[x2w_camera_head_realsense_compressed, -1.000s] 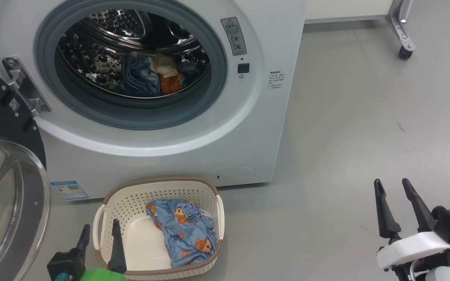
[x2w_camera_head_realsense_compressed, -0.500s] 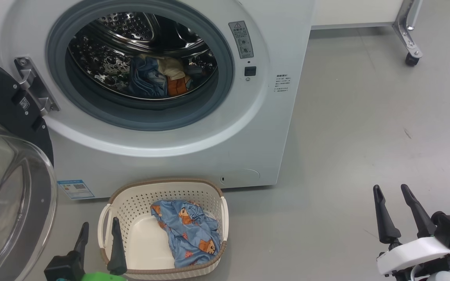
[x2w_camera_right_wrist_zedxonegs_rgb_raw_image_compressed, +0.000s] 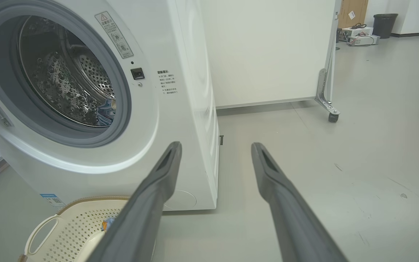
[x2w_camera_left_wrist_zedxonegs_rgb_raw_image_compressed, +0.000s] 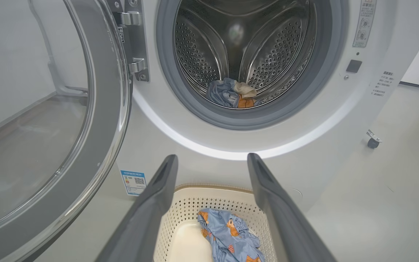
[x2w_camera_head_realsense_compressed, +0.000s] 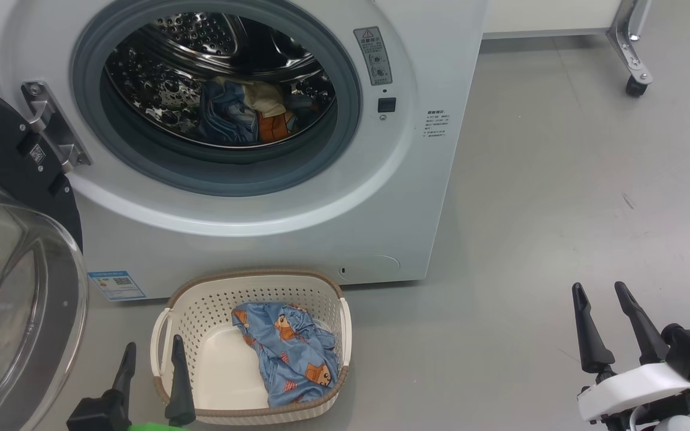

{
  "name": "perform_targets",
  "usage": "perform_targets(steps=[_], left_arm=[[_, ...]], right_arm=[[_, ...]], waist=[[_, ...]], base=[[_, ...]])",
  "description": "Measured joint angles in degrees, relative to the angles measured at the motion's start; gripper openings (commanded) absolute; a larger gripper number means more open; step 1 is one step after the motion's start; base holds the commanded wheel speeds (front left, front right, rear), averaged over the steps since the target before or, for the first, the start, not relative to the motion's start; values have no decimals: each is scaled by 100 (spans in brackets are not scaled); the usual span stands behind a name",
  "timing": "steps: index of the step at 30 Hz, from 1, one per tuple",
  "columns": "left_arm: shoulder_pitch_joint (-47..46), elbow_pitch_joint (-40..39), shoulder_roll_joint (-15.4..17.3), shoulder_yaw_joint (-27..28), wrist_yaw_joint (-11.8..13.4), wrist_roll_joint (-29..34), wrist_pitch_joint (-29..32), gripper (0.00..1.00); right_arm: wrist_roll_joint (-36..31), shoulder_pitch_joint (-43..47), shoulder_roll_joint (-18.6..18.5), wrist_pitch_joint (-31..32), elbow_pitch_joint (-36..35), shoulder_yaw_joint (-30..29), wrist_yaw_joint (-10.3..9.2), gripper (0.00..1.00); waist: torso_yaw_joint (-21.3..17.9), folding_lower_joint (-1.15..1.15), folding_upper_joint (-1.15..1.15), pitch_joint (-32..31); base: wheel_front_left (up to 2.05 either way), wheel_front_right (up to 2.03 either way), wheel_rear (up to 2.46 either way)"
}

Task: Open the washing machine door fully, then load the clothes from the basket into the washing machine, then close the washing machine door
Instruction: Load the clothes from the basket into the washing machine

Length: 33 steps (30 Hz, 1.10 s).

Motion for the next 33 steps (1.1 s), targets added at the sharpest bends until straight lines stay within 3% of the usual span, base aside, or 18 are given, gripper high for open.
perform_targets(steps=[33], left_arm=[[206, -253, 9, -21, 58, 66, 0, 100]], right_arm=[[0, -26, 11, 0, -79, 85, 0, 100]], waist=[[-189, 0, 0, 179]], base=[[0, 0, 0]])
